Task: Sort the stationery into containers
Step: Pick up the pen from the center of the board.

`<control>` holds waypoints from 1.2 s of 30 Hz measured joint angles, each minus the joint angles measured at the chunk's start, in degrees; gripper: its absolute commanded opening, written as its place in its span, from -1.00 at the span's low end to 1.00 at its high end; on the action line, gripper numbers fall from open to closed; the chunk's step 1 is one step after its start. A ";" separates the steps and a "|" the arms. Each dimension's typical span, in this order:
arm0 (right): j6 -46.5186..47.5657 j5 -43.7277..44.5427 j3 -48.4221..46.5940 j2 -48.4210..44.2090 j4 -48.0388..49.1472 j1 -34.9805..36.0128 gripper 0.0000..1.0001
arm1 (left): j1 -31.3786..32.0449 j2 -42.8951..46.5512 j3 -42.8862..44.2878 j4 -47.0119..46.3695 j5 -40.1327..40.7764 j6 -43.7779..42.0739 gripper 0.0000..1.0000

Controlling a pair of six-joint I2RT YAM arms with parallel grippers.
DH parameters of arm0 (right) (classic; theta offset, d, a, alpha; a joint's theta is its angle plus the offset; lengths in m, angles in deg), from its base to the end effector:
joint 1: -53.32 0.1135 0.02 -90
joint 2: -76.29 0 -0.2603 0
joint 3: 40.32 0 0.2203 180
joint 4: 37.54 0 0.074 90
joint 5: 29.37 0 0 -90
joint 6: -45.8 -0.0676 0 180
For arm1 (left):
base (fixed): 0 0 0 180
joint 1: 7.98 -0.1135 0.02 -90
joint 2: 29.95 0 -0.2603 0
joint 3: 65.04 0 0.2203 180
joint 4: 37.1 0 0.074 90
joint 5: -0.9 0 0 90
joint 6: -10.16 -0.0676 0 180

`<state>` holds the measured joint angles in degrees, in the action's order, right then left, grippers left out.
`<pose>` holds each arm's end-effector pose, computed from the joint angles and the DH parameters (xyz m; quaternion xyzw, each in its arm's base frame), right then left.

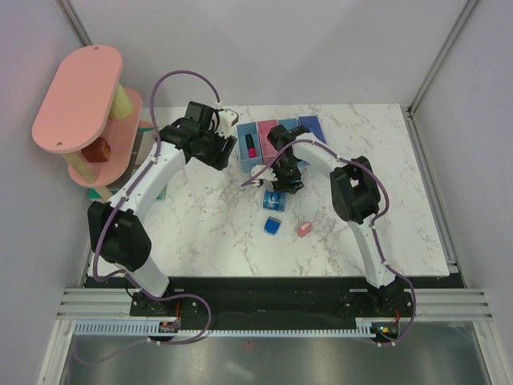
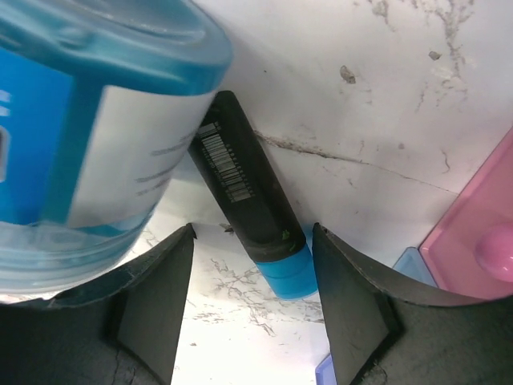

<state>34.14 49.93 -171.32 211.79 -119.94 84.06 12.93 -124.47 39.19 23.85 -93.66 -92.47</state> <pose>0.3656 0.2320 0.1384 -0.8121 0.5753 0.0744 0.0623 0.3215 -0.1286 0.2999 0.2846 0.8987 -0.0614 0.3280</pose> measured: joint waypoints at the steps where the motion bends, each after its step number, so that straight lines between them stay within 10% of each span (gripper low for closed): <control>1: -0.02 -0.11 0.33 -0.17 0.00 -0.04 0.33 | 0.00 0.17 0.00 0.13 0.00 0.00 0.33; 24: -18.99 -4.52 7.50 -4.31 2.49 -1.03 -0.94 | -0.04 4.31 -1.84 1.64 -0.09 -0.04 0.33; 36: -37.13 -6.03 6.99 -4.63 4.66 -4.50 -1.00 | -0.04 6.51 -2.91 1.90 -0.55 -0.04 0.33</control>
<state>-2.99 43.90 -164.33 207.16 -115.28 79.56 12.88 -117.96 36.29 25.75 -94.21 -92.51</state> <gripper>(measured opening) 0.381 0.661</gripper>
